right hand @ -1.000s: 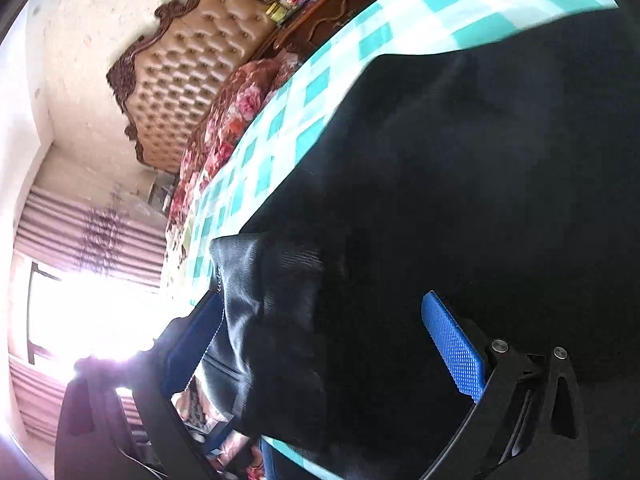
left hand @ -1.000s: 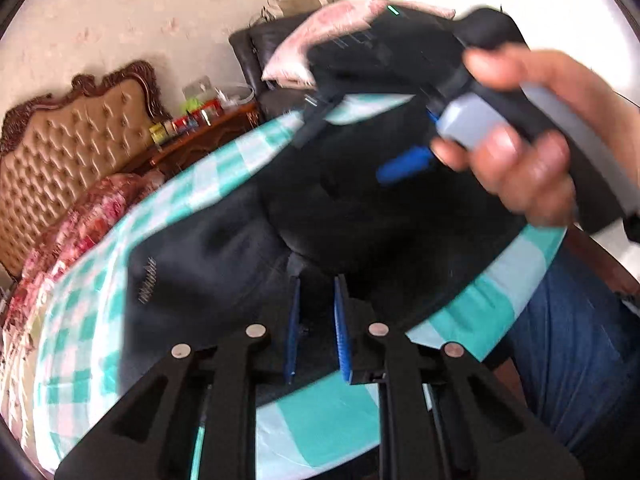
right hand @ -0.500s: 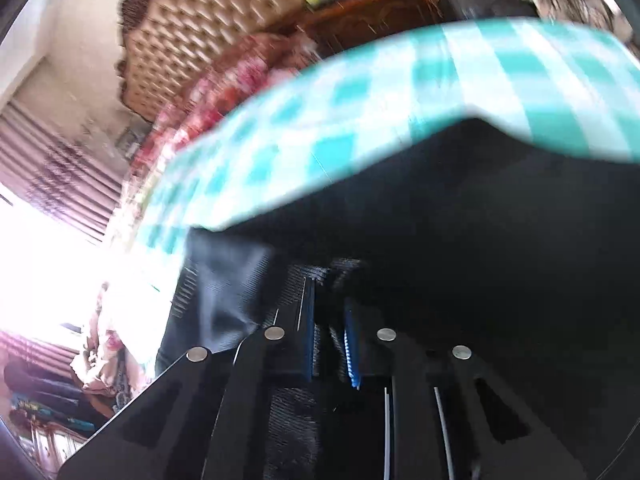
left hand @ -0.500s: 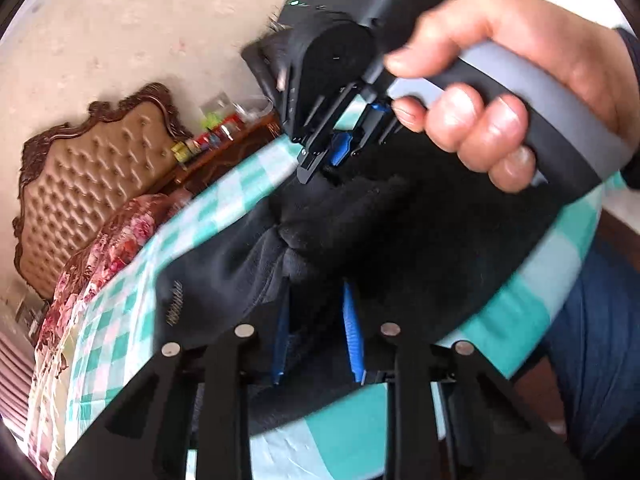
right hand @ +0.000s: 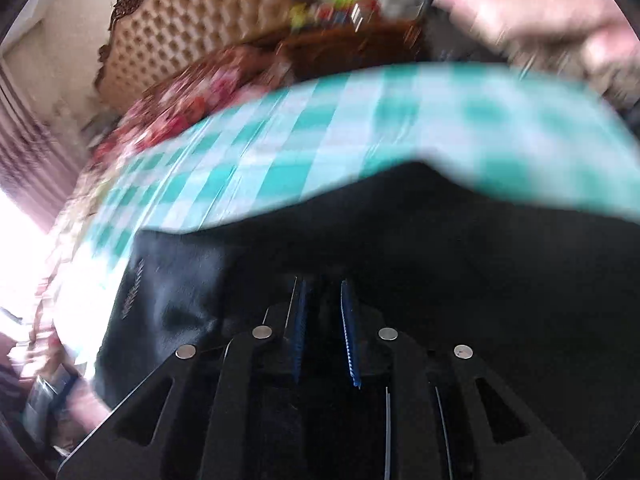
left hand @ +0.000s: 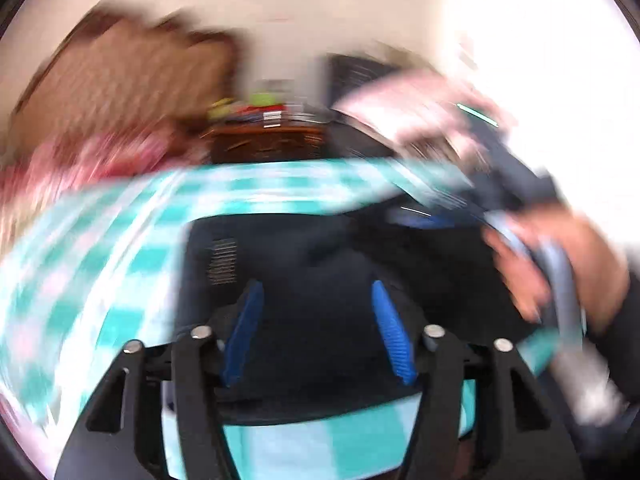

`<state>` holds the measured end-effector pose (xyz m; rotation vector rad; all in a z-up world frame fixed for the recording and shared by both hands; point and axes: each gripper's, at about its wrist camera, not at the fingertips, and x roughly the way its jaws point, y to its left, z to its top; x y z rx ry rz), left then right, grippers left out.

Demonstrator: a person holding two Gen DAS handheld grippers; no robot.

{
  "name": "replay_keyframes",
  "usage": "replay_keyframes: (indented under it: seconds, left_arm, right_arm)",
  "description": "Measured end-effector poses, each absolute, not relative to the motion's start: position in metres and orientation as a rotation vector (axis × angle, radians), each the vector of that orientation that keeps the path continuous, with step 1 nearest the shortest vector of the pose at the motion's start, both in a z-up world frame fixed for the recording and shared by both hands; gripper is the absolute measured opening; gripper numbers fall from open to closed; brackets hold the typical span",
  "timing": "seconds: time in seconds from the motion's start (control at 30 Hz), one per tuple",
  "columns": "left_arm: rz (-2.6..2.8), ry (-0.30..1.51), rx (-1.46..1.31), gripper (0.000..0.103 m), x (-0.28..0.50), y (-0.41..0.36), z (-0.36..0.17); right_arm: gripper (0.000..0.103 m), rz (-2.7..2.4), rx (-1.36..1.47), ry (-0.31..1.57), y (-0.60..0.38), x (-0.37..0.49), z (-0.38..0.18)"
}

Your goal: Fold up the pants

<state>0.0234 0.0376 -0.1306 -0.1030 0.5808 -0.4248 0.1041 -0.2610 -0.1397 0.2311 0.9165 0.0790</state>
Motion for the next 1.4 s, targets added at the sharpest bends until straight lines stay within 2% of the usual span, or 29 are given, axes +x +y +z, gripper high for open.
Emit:
replay_keyframes:
  seconds: [0.07, 0.1, 0.23, 0.33, 0.43, 0.5, 0.57, 0.6, 0.7, 0.77, 0.9, 1.03, 1.23, 1.4]
  left_arm:
    - [-0.356, 0.642, -0.244, 0.021, 0.043, 0.075, -0.137]
    - [-0.332, 0.66, -0.26, 0.018, 0.049, 0.084, -0.141]
    - [-0.314, 0.793, -0.22, 0.018, 0.056, 0.083, -0.172]
    - [-0.287, 0.78, -0.193, 0.018, 0.051, 0.081, -0.175]
    - [-0.295, 0.77, -0.18, 0.021, 0.049, 0.085, -0.17]
    - [-0.299, 0.759, -0.261, 0.027, 0.045, 0.098, -0.171]
    - [-0.295, 0.754, -0.334, 0.04, 0.042, 0.111, -0.175]
    - [-0.295, 0.76, -0.352, 0.043, 0.042, 0.113, -0.174]
    - [-0.329, 0.789, -0.427, 0.045, 0.041, 0.121, -0.181]
    - [-0.357, 0.8, -0.481, 0.052, 0.041, 0.126, -0.187]
    - [-0.417, 0.817, -0.585, 0.055, 0.044, 0.134, -0.198]
    - [-0.465, 0.846, -0.602, 0.067, 0.048, 0.128, -0.206]
    - [-0.487, 0.854, -0.599, 0.069, 0.047, 0.121, -0.212]
    - [-0.484, 0.859, -0.593, 0.062, 0.046, 0.119, -0.213]
  right_arm:
    - [0.021, 0.06, 0.18, 0.842, -0.245, 0.085, -0.117]
    - [0.022, 0.077, 0.157, 0.828, -0.234, 0.08, -0.111]
    - [0.023, 0.101, 0.043, 0.818, -0.184, 0.067, -0.114]
    - [0.023, 0.084, -0.015, 0.866, -0.163, 0.066, -0.136]
    - [0.023, 0.058, -0.029, 0.905, -0.16, 0.064, -0.158]
    - [0.023, 0.057, -0.046, 0.897, -0.157, 0.065, -0.165]
    - [0.023, 0.043, -0.096, 0.894, -0.15, 0.064, -0.168]
    - [0.023, 0.035, -0.115, 0.893, -0.147, 0.064, -0.169]
    - [0.023, 0.007, -0.163, 0.885, -0.14, 0.064, -0.174]
    - [0.023, -0.004, -0.175, 0.879, -0.139, 0.063, -0.176]
    - [0.023, -0.01, -0.179, 0.876, -0.139, 0.064, -0.177]
    - [0.024, -0.018, -0.194, 0.87, -0.136, 0.064, -0.178]
    - [0.024, -0.018, -0.19, 0.871, -0.136, 0.064, -0.178]
    - [0.024, -0.019, -0.19, 0.869, -0.136, 0.064, -0.178]
